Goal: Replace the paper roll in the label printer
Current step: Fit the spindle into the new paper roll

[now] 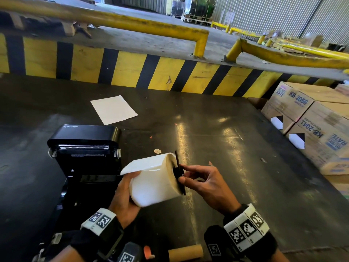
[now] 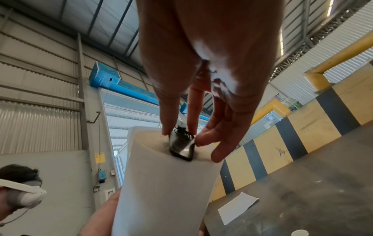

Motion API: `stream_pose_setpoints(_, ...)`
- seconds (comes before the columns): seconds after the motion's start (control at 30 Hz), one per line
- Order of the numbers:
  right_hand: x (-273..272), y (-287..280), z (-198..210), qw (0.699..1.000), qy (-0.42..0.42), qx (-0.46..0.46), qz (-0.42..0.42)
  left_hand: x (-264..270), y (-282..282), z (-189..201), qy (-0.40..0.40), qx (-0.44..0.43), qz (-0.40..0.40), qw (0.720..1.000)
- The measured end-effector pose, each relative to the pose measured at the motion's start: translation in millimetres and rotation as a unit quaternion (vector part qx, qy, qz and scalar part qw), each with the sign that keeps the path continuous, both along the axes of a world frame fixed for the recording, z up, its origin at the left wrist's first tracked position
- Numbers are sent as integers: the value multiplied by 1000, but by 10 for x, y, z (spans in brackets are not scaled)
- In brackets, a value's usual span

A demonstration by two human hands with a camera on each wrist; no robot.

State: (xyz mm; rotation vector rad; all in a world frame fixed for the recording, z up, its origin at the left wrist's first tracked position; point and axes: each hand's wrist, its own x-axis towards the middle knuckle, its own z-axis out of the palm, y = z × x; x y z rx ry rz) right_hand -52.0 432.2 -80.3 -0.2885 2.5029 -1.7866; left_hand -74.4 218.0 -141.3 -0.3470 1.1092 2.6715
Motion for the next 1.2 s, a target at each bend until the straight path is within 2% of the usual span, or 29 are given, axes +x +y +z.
stream_pose_setpoints(0.2,0,-47,-12,1000,11,-21,17,1,-8,48,7,-17,5,1000)
stream_pose_setpoints(0.33,-11,-51,35,999,14,23,18,-4,-6,78,2,-2,-20,1000)
stream_pose_setpoints(0.47,16,-109,-18,999,15,26,-17,-19,-1,71,6,7,-17,1000)
stream_pose_setpoints(0.57,78,-176,-117,996,22,0,-83,-35,21,83,8,0,-19,1000)
stream_pose_setpoints(0.67,114,-267,-145,987,-53,-61,-141,-41,51,109,18,-17,-21,999)
stream_pose_setpoints(0.77,128,-348,-124,962,-196,-141,-129,-40,88,109,26,-46,-12,999)
stream_pose_setpoints(0.87,115,-369,-48,938,-274,-175,-123,-46,140,83,49,-99,-1,994)
stream_pose_setpoints(1.0,71,-289,38,926,-316,-176,-111,-48,190,42,89,-125,-2,988)
stream_pose_setpoints(1.2,30,-202,69,927,-317,-180,-81,-75,200,-9,149,-179,-40,972)
